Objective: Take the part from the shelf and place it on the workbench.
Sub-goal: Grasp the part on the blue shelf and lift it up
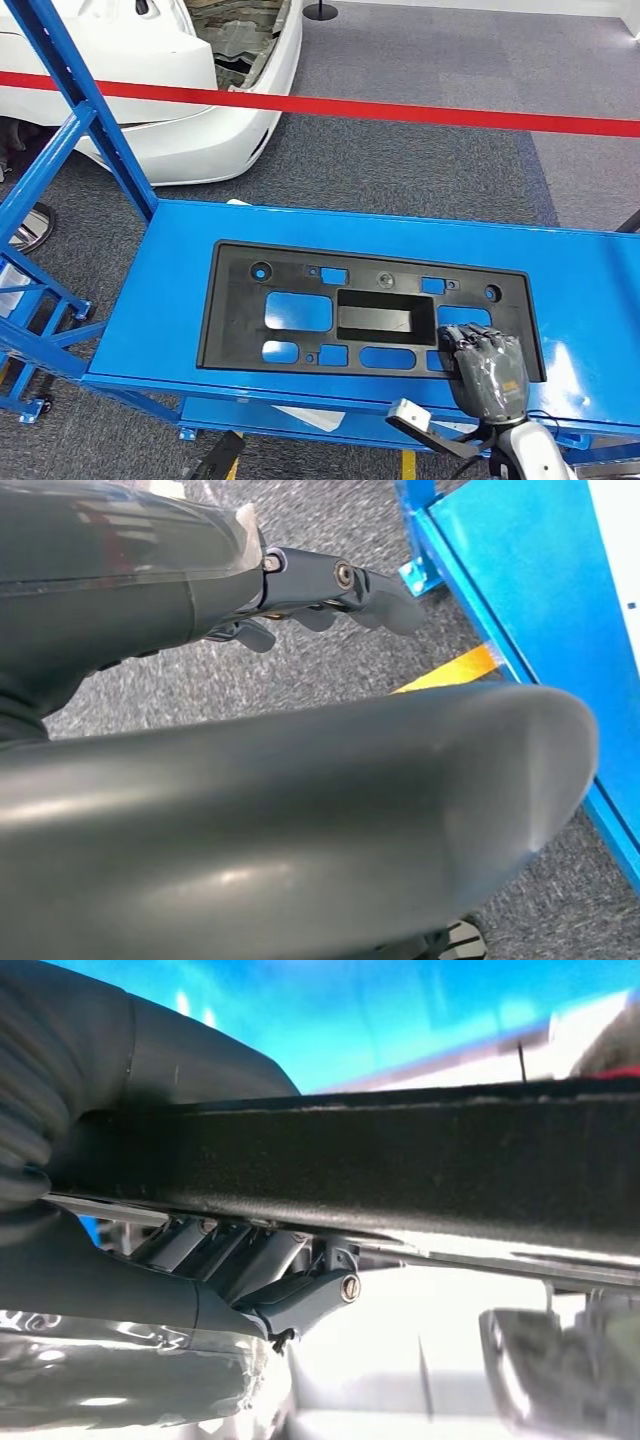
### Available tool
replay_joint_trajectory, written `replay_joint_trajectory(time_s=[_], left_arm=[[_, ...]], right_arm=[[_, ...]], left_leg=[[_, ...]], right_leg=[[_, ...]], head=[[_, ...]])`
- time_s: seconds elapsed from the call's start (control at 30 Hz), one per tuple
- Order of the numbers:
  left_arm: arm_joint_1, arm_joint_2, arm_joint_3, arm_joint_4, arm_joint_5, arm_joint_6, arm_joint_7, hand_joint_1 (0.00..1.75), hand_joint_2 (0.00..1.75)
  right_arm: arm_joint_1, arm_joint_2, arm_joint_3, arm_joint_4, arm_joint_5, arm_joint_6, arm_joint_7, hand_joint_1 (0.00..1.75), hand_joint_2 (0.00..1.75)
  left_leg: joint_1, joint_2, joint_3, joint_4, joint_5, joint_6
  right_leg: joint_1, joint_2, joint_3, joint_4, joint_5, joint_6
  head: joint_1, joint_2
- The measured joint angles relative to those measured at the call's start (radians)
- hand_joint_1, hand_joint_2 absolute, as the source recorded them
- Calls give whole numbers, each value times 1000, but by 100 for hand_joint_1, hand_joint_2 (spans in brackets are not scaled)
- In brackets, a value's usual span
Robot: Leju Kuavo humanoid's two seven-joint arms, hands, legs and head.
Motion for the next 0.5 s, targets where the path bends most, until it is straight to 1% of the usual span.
replay_joint_trajectory(time_s=[0.1, 0.27, 0.4, 0.5], left_arm=[[7, 0, 8, 0, 14, -3, -8, 0, 0], [12, 1, 24, 0, 30, -15, -26, 0, 0], [12, 1, 35, 0, 38, -18, -34, 0, 175], [12, 1, 39, 0, 40, -19, -39, 0, 175]], right_arm=[[68, 12, -20, -82, 66, -25, 10, 175, 175], [149, 43, -25, -171, 120, -72, 29, 175, 175], [189, 73, -17, -210, 159, -113, 57, 175, 175], [205, 86, -4, -228, 171, -127, 69, 175, 175]], left_leg=[[0, 0, 0, 0, 0, 0], [0, 0, 0, 0, 0, 0], [0, 0, 0, 0, 0, 0], [0, 0, 0, 0, 0, 0]], right_leg=[[0, 0, 0, 0, 0, 0], [0, 0, 0, 0, 0, 0], [0, 0, 0, 0, 0, 0], [0, 0, 0, 0, 0, 0]], head=[[0, 0], [0, 0], [0, 0], [0, 0]])
